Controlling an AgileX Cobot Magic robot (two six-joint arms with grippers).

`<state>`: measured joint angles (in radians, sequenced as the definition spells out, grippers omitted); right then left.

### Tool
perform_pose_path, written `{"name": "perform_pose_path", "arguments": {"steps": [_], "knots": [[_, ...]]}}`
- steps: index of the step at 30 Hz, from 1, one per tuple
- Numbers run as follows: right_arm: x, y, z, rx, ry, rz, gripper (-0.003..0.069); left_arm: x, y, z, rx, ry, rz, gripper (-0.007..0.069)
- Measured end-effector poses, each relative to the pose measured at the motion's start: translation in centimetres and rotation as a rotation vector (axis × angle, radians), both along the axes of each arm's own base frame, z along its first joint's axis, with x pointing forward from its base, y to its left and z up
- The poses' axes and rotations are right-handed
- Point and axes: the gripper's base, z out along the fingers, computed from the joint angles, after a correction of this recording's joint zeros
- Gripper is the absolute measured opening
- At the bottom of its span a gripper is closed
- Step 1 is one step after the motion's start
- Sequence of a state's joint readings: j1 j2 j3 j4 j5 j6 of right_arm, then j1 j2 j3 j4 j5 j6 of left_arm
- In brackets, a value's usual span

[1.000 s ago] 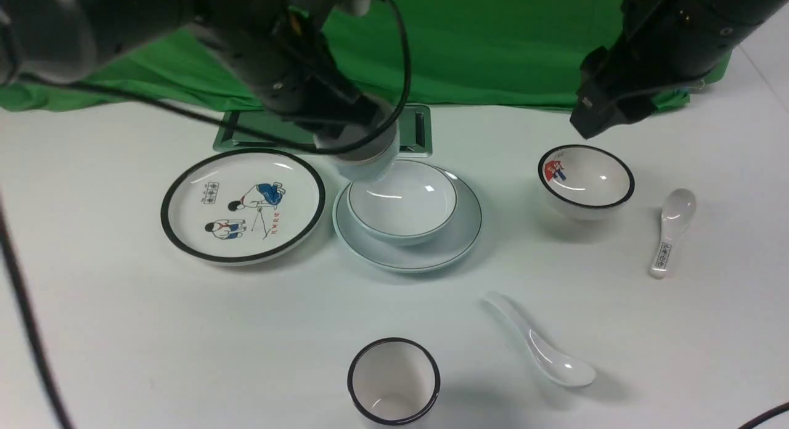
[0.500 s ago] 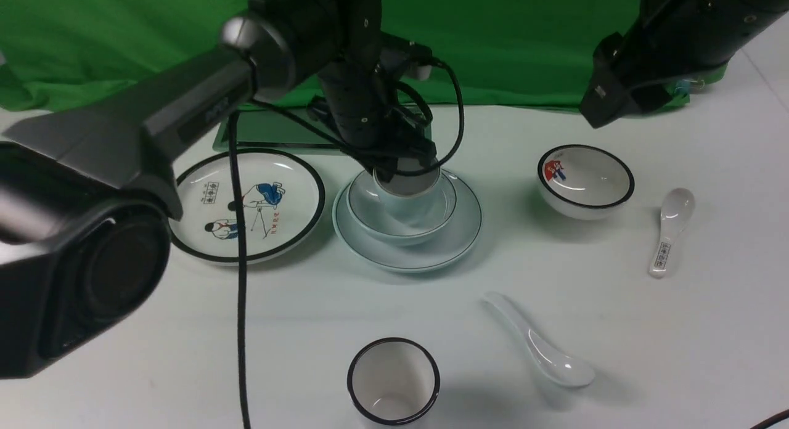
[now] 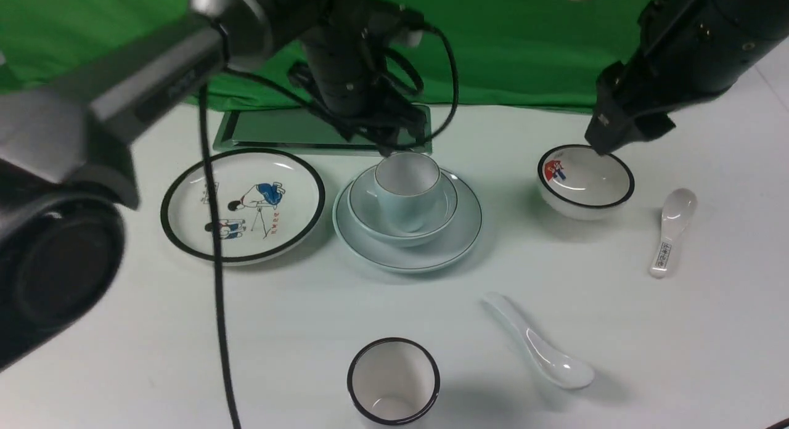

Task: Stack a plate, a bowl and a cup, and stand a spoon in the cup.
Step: Use the left arm to put the blue teacup into the blue rice bowl in the middle, then use the right arm to grab a blue soup spoon

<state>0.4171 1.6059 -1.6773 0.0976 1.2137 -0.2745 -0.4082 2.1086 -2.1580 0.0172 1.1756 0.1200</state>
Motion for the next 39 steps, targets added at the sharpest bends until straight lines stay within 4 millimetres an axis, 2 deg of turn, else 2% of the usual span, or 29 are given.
{"name": "perform_pose_path", "arguments": {"steps": [2,3,4,5,6,7,8,10,11,12,13,17,19,20,21,22,28,31,34,35,36,37,39], "knots": [[-0.4,-0.2,-0.9,-0.005,0.034,-0.022,0.0461,-1.8,0.9,3.8,-0.014,-0.07,0.009,0.0407],[-0.8,-0.2,-1.7,-0.013,0.063,-0.032,0.0461,-3.3,1.6,6.7,-0.035,-0.125,0.012,0.0402],[-1.0,-0.1,-2.3,-0.022,0.083,-0.036,0.0461,-4.1,2.0,8.1,-0.047,-0.154,0.012,0.0395],[-1.4,0.2,-3.4,-0.036,0.112,-0.029,0.0461,-6.2,2.9,10.9,-0.076,-0.213,0.012,0.0368],[-1.4,0.2,-3.6,-0.039,0.117,-0.029,0.0461,-6.5,3.0,11.3,-0.08,-0.221,0.012,0.0368],[-1.9,0.8,-5.1,-0.052,0.142,-0.012,0.0461,-8.6,3.9,13.4,-0.103,-0.261,0.011,0.0323],[-2.2,1.5,-6.3,-0.054,0.145,0.008,0.0461,-10.0,4.4,14.2,-0.111,-0.272,0.01,0.0288],[-2.7,2.9,-8.3,-0.054,0.132,0.056,0.0461,-12.7,5.6,15.0,-0.115,-0.277,0.009,0.0208],[-2.8,3.0,-8.4,-0.053,0.129,0.06,0.0461,-13.0,5.7,15.4,-0.118,-0.286,0.009,0.02],[-2.9,4.0,-9.9,-0.053,0.102,0.093,0.0461,-15.0,6.6,15.0,-0.114,-0.272,0.009,0.0125],[-2.9,4.4,-10.7,-0.058,0.094,0.107,0.0461,-16.0,7.0,14.6,-0.114,-0.267,0.008,0.0085],[-1.4,5.6,-13.5,-0.057,0.059,0.118,0.0461,-18.9,7.8,11.8,-0.159,-0.256,-0.001,-0.0021],[-0.5,6.1,-15.0,-0.057,0.051,0.122,0.0461,-20.0,8.0,10.0,-0.188,-0.231,-0.003,-0.0034],[-0.4,6.2,-15.4,-0.061,0.056,0.122,0.0461,-20.2,8.0,9.7,-0.191,-0.228,-0.003,-0.0035],[0.3,6.6,-16.9,-0.068,0.059,0.126,0.0461,-21.1,8.3,7.7,-0.205,-0.19,-0.001,-0.0038],[0.6,6.9,-17.9,-0.072,0.061,0.129,0.0463,-21.6,8.4,6.5,-0.205,-0.169,0.002,-0.0038],[1.5,7.5,-22.3,-0.108,0.12,0.134,0.0462,-24.3,9.6,1.0,-0.163,-0.073,0.014,-0.0036],[1.7,7.7,-22.4,-0.101,0.112,0.132,0.0454,-25.1,10.0,-0.2,-0.157,-0.061,0.016,-0.0036],[1.7,7.7,-22.2,-0.107,0.128,0.124,0.0363,-25.6,10.2,-0.4,-0.162,-0.072,0.017,-0.0036],[1.7,7.7,-21.9,-0.119,0.143,0.121,0.0258,-25.7,10.3,-0.1,-0.173,-0.104,0.017,-0.0036],[1.8,7.7,-21.5,-0.122,0.148,0.12,0.0184,-25.7,10.3,0.2,-0.18,-0.132,0.016,-0.0036],[1.8,7.7,-21.4,-0.122,0.147,0.119,0.0172,-25.7,10.3,0.3,-0.182,-0.14,0.016,-0.0036],[2.2,8.0,-18.3,-0.086,0.079,0.121,0.0164,-25.5,10.4,1.0,-0.197,-0.227,0.014,-0.0036]]}}
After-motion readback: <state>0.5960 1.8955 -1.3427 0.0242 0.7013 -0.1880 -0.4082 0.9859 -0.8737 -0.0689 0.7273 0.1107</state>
